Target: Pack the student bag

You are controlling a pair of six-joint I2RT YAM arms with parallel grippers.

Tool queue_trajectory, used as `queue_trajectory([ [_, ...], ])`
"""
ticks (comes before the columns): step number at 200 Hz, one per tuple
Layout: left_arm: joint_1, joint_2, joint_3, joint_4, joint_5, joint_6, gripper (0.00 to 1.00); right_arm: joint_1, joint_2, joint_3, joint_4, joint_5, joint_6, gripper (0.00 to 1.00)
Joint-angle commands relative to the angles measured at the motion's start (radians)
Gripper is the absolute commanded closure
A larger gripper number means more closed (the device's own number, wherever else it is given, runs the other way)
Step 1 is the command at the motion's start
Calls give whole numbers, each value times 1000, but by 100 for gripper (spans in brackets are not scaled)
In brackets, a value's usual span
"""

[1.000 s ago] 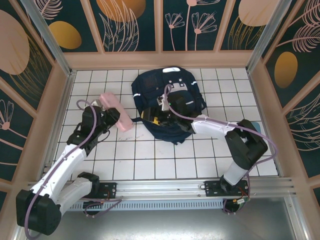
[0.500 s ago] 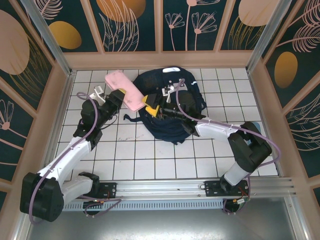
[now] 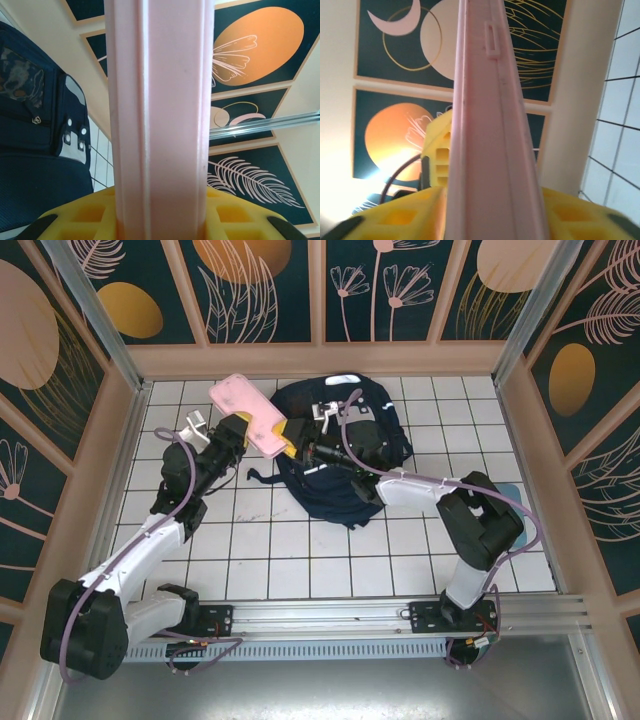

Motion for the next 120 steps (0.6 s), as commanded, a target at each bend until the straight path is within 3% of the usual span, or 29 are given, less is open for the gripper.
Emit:
queue_trajectory([
  [1,-7,1,8,74,12,-13,67,0,6,8,85,8,13,69],
  [30,-7,0,51,-74,-1,72,30,-29,-62,-58,6,38,-55,77],
  [47,-8,10,85,-168,19,184,16,-62,-139,-107,-104,48,-149,78],
  [89,-27,41,169,-419,44,452,10,-182,-436,-208,-592,139,-458,78],
  [120,-117,113,249,-517,8,585,10,-360,-602,-212,-921,148,-617,77],
])
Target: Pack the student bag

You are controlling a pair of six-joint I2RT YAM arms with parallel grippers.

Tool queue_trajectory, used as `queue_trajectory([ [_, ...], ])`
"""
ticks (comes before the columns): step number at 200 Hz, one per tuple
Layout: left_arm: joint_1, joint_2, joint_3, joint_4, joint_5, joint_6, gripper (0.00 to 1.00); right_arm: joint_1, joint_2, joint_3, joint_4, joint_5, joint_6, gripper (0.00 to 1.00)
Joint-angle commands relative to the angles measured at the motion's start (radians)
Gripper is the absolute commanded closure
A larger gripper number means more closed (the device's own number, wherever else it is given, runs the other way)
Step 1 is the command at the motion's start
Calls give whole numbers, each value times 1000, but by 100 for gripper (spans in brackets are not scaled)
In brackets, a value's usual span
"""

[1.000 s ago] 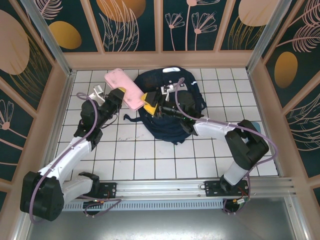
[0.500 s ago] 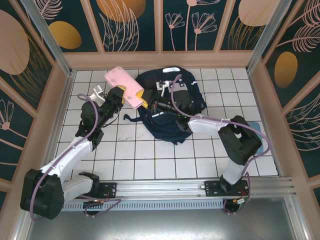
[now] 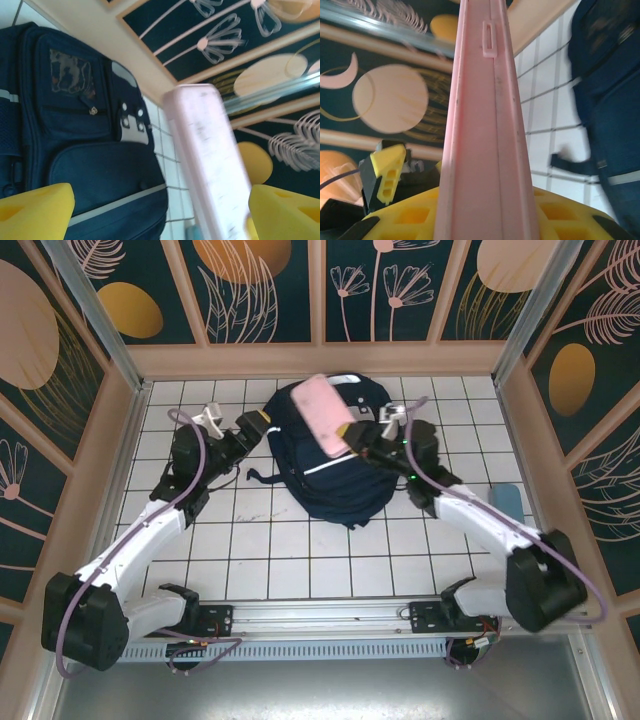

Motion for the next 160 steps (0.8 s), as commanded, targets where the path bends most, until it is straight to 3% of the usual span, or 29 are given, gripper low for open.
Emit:
queue_trajectory([
  [1,-75,58,80,-139,-19,189,10,-93,-114,3,-301,34,-206,77],
  [32,-241,187,227,-234,-156,342,14,-264,-210,29,-545,14,-306,77],
  [71,-430,410,439,-374,-230,583,18,-477,-326,-30,-638,-60,-324,77],
  [115,-507,662,664,-591,-252,752,20,-620,-408,-98,-650,-143,-310,76],
  [160,-539,893,906,-816,-342,866,21,-658,-424,-145,-619,-169,-278,75],
])
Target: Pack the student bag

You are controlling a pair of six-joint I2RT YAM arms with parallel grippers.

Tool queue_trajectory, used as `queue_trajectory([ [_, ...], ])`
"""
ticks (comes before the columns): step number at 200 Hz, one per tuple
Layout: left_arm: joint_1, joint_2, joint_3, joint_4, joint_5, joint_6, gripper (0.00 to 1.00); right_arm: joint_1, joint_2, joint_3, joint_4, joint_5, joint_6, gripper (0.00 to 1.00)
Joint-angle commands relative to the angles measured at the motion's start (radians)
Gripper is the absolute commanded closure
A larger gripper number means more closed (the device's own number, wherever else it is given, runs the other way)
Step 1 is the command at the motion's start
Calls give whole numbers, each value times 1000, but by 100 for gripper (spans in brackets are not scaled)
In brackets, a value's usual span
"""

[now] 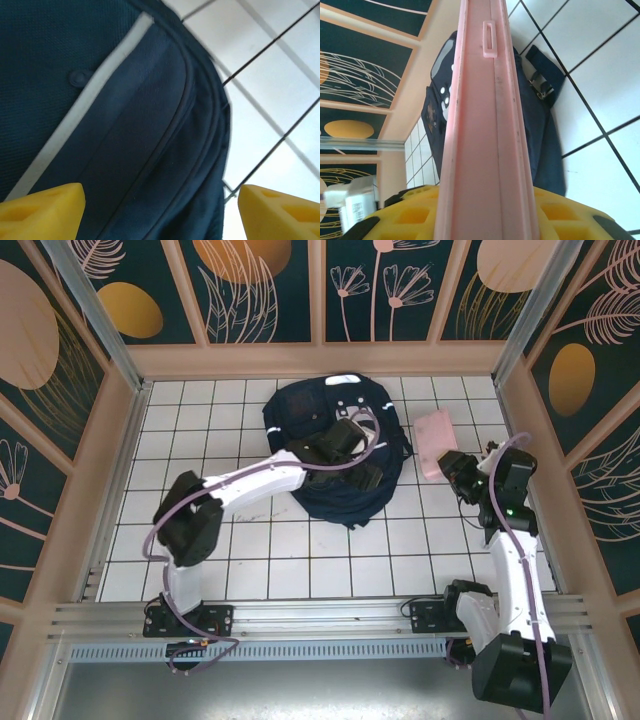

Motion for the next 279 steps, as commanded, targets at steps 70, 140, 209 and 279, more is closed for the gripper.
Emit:
queue_trajectory([
  [70,-8,186,202,-191,-316,126,39,-14,-31,-52,66,-66,48,74],
  [140,-8,192,252,-220,-325,151,76,-14,-39,-43,22,-28,28,74],
  [209,-8,8,176,-67,-508,142,91,-15,-46,-4,-110,-54,-89,73],
  [279,-8,-70,133,58,-542,163,94,126,-10,-54,57,-264,-37,71],
])
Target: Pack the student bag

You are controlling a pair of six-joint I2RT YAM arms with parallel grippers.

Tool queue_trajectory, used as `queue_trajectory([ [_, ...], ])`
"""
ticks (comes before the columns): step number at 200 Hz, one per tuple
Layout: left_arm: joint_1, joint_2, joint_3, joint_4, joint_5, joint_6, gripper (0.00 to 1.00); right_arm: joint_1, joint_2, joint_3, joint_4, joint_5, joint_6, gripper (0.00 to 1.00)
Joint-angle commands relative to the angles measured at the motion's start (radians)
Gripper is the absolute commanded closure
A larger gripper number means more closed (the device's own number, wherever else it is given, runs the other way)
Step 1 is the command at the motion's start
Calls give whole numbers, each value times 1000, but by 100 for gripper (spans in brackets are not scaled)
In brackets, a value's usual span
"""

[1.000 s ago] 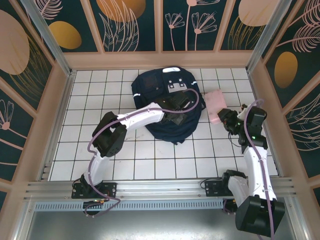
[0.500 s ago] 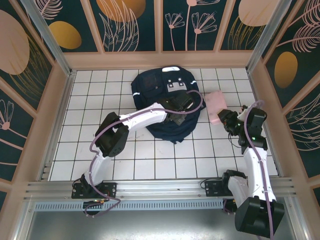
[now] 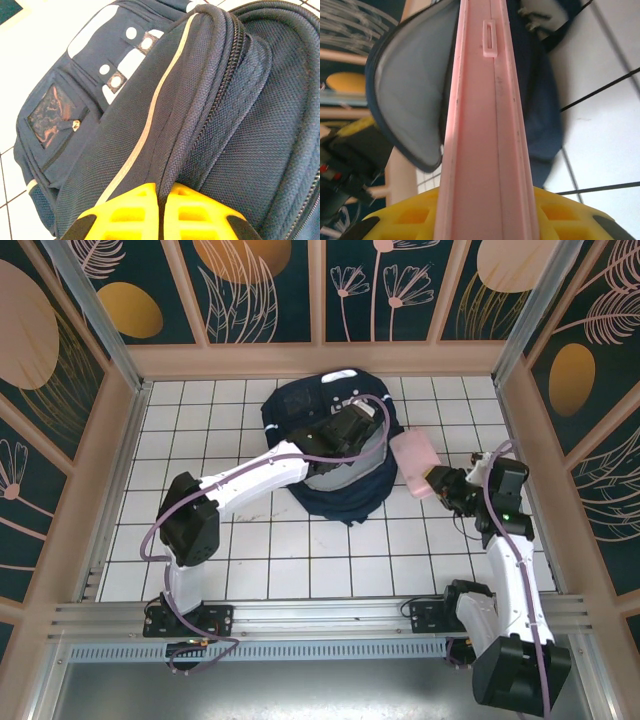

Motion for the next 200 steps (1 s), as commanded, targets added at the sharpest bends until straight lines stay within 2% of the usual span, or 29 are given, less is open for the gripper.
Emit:
queue_trajectory([
  [1,4,-45,5,109,-65,5,94,94,10,-6,135,-94,27,71],
  [49,5,-55,15,130,-48,2,95,312,160,-15,360,64,158,71],
  [96,5,-101,-10,145,-30,-9,96,406,394,0,736,175,307,71],
  [140,5,-134,-41,154,7,-37,96,505,640,55,1005,355,408,70],
  [177,5,-145,-49,155,19,-51,96,595,835,166,1022,573,509,70],
  [200,5,-157,-55,155,22,-57,96,621,966,243,1035,650,566,70],
])
